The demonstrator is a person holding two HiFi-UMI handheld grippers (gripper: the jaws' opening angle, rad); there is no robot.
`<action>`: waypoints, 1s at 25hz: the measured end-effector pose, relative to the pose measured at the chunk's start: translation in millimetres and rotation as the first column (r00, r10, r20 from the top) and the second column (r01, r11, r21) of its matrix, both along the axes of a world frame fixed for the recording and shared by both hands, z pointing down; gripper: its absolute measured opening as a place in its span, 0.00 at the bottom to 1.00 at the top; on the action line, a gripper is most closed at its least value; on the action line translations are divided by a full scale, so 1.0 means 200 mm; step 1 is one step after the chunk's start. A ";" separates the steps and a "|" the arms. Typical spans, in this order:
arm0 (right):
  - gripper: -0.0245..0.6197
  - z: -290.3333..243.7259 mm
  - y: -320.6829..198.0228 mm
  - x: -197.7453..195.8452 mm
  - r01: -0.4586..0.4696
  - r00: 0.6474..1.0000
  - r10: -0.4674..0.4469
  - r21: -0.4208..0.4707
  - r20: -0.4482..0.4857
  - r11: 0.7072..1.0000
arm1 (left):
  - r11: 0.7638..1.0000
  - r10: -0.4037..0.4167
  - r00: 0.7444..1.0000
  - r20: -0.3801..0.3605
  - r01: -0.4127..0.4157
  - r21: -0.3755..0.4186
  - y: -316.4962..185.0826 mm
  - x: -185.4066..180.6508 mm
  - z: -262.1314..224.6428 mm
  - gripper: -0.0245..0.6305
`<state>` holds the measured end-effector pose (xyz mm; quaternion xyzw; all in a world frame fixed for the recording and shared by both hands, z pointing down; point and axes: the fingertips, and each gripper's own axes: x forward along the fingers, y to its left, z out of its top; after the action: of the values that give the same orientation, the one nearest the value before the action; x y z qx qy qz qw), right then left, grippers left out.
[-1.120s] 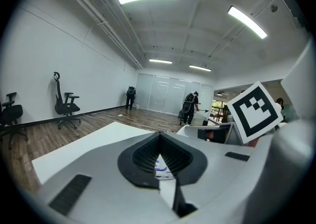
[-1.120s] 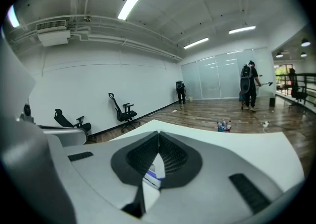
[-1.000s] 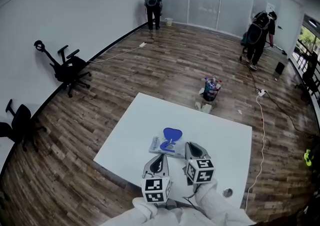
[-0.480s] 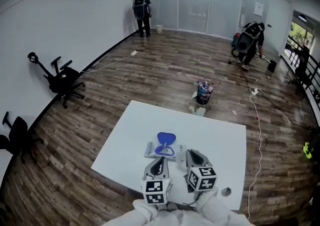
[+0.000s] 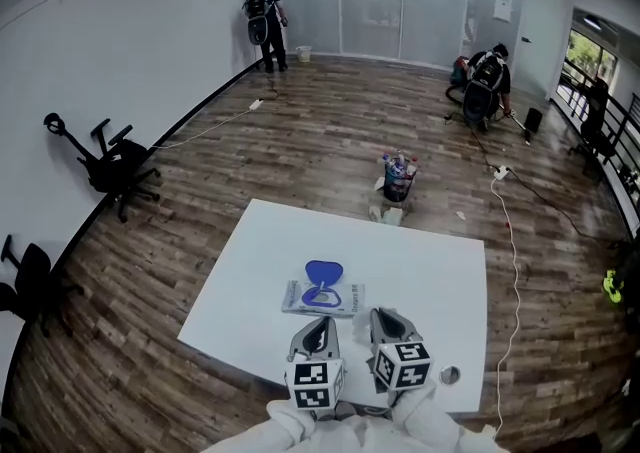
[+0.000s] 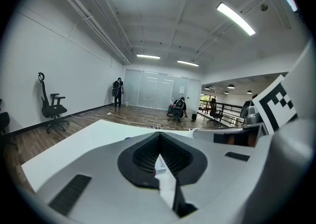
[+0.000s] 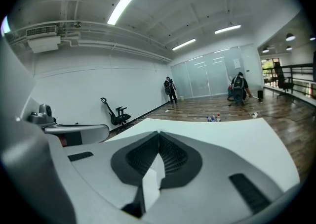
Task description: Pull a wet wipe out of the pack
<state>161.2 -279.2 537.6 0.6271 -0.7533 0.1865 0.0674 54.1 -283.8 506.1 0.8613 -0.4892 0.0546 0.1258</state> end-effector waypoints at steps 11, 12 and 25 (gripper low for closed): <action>0.05 -0.01 -0.01 -0.04 0.015 1.000 -0.015 0.011 -0.013 1.000 | 1.000 0.008 1.000 -0.011 -0.008 0.000 -0.01 0.01 0.00 0.04; 0.05 -0.01 -0.01 -0.04 0.014 1.000 -0.014 0.009 -0.011 1.000 | 1.000 0.008 1.000 -0.013 -0.008 -0.001 -0.01 0.02 0.00 0.04; 0.05 0.01 0.00 -0.03 -0.002 1.000 0.002 0.001 -0.017 1.000 | 1.000 0.014 0.999 -0.029 -0.014 -0.008 -0.02 0.02 0.01 0.04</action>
<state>154.7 -278.8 538.7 0.6295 -0.7520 0.1810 0.0733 58.3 -288.3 507.2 0.8649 -0.4812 0.0451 0.1359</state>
